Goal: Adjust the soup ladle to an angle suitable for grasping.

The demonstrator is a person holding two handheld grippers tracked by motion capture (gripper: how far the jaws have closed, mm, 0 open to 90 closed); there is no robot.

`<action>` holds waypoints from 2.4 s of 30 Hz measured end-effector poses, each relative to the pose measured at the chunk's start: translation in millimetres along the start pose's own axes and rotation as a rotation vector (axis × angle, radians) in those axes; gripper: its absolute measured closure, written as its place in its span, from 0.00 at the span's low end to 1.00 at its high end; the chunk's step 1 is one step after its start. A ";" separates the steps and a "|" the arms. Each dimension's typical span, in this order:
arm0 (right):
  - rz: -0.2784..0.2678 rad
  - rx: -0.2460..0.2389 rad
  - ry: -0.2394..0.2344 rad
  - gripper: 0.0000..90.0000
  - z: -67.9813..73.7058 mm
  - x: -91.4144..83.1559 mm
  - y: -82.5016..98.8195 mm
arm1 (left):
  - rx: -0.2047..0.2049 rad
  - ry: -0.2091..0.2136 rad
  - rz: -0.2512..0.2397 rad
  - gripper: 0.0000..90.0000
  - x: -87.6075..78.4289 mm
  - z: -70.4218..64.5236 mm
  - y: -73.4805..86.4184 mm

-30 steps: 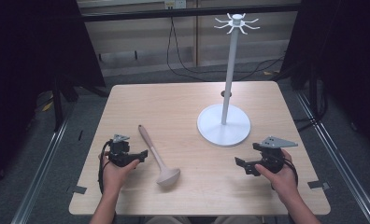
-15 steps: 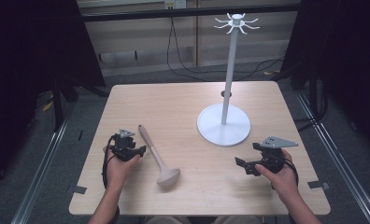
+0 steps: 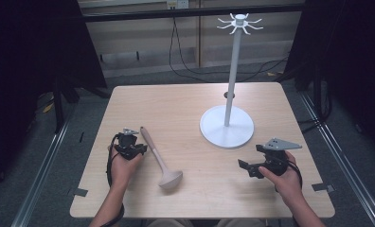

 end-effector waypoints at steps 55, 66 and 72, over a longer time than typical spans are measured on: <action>-0.023 0.001 -0.015 0.04 1.1 -1.5 -3.3 | -0.043 0.082 -0.001 1.00 36.7 -10.7 -26.9; -0.019 -0.002 -0.012 0.04 1.0 -0.7 -3.4 | -0.019 0.113 0.002 1.00 43.8 -24.3 -38.1; -0.020 -0.007 -0.015 0.04 1.6 -1.1 -3.8 | -0.004 0.118 -0.002 0.99 46.5 -31.5 -42.9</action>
Point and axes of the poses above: each handheld gripper's, and its own axes: x roughly forward along the jaws, y roughly out of its underside, z roughly to its left, the point moved 1 cm from there along x, roughly forward along the jaws, and after that the axes turned 13 degrees about x, right-handed, at the moved point
